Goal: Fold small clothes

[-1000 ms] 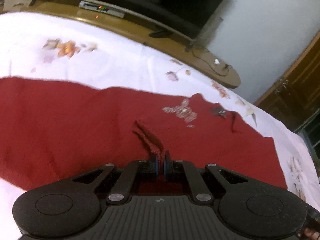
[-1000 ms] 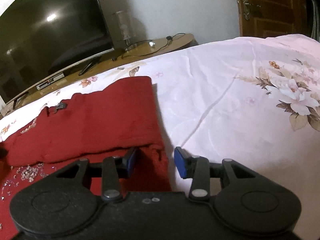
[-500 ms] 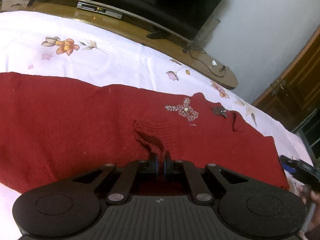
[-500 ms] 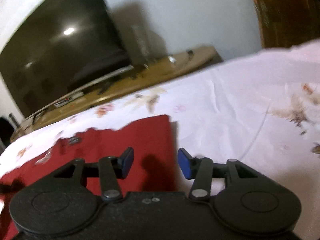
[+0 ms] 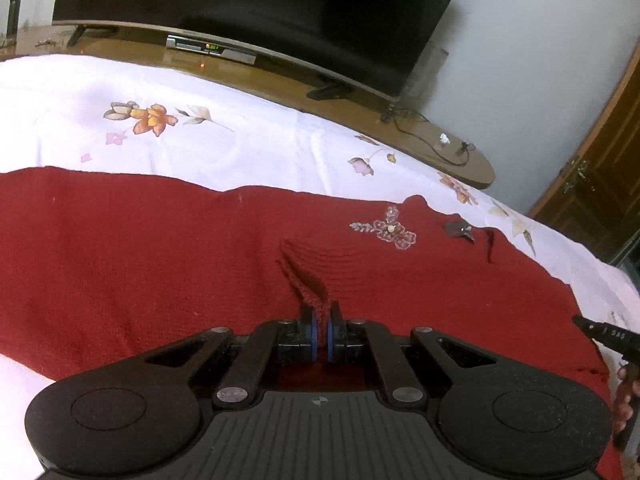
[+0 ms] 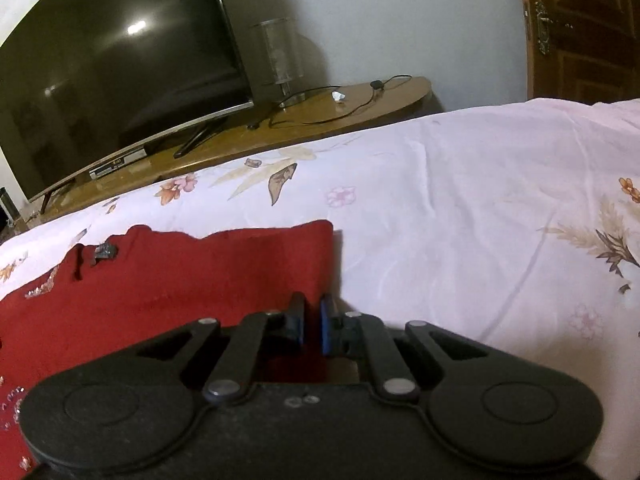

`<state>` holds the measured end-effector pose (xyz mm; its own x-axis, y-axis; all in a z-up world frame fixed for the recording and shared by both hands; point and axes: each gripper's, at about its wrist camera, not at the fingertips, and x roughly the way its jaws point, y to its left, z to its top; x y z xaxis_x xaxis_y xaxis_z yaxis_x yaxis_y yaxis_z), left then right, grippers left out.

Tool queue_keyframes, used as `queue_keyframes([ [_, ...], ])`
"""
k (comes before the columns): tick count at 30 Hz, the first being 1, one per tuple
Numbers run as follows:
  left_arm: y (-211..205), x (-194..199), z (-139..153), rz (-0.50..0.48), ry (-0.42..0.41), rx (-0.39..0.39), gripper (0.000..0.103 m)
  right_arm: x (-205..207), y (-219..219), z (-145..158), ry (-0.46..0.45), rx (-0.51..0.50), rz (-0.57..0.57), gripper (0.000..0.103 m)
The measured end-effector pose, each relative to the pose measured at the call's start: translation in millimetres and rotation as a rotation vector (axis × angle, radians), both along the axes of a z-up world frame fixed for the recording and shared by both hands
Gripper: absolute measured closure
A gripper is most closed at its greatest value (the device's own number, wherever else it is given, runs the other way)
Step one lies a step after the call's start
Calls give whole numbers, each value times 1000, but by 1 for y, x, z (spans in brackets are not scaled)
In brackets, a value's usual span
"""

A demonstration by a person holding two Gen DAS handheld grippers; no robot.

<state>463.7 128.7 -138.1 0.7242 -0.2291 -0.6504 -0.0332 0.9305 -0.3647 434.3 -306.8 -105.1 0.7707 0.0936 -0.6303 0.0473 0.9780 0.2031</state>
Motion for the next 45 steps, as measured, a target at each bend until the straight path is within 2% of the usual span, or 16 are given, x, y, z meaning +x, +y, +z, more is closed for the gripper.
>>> queue_keyframes([
  [3,3,-3,3,0,-6,-35,99,-2,2,1,-3,-26,14,91],
  [6,1,-9,11,-10,-29,-45,99,-6,-1,5,-5,-29,10,78],
  [10,4,-9,10,-5,-17,-54,99,-32,-10,29,-72,13,-8,74],
  [16,8,-9,-4,9,17,-107,99,-80,-13,19,-1,81,-19,70],
  [18,8,-9,-5,17,20,-123,99,-76,-14,10,32,113,-25,71],
  [20,9,-11,-1,22,5,-147,99,-69,-13,7,39,152,-11,89],
  [22,9,-16,10,15,-23,-161,99,-66,-13,10,32,142,-12,93],
  [26,10,-29,17,11,-45,-138,99,-77,-14,17,2,127,-14,93],
  [28,10,-25,1,18,12,-87,99,-77,-14,11,26,117,-6,93],
  [34,14,-28,-11,43,-1,-129,99,-73,-16,4,40,124,4,92],
  [37,17,-29,-12,44,-4,-151,98,-73,-18,5,42,111,15,83],
  [38,18,-31,-11,39,-2,-154,94,-72,-19,7,42,116,14,80],
  [40,21,-36,0,63,-21,-111,72,-75,-21,15,2,104,-1,70],
  [41,21,-36,5,65,-53,-86,42,-75,-22,20,-26,104,-3,69],
  [42,20,-36,12,70,-90,-53,22,-73,-25,24,-45,110,0,67],
  [45,16,-20,22,41,-122,-33,22,-52,-31,29,-68,122,0,67],
])
